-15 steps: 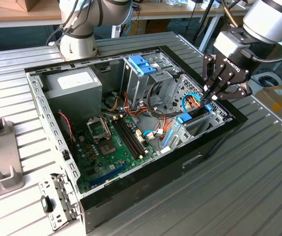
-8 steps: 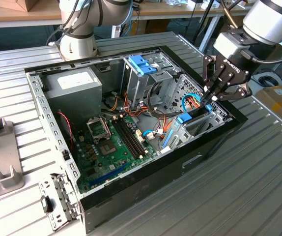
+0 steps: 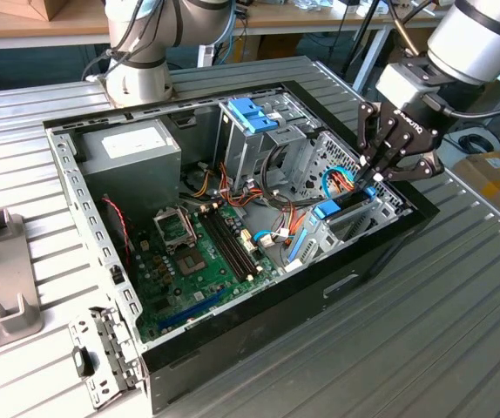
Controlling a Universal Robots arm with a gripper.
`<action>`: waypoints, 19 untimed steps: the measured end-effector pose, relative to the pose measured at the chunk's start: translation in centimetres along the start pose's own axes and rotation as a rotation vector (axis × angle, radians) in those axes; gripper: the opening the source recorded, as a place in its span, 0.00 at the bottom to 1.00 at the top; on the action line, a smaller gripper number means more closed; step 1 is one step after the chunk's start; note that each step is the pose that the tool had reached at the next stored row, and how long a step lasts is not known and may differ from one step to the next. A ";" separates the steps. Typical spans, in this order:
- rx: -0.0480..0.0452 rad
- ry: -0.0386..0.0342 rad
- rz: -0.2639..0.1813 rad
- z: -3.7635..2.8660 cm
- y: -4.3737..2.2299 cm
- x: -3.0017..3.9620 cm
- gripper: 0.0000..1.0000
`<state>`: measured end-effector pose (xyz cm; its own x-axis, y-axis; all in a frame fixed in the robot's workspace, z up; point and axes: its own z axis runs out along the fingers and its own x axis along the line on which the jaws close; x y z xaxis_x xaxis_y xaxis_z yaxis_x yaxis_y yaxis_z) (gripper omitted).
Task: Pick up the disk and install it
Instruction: 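Insert the second disk wire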
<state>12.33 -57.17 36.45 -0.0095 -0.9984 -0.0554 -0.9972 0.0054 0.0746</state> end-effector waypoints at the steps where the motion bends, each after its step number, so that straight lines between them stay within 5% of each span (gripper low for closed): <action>1: 0.0000 -0.0001 0.000 0.09 0.02 -0.04 0.16; 19: -0.0001 -0.0002 0.000 1.48 0.33 -0.56 0.16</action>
<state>11.90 -56.52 35.04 -0.0094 -0.9984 -0.0556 -0.9972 0.0053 0.0747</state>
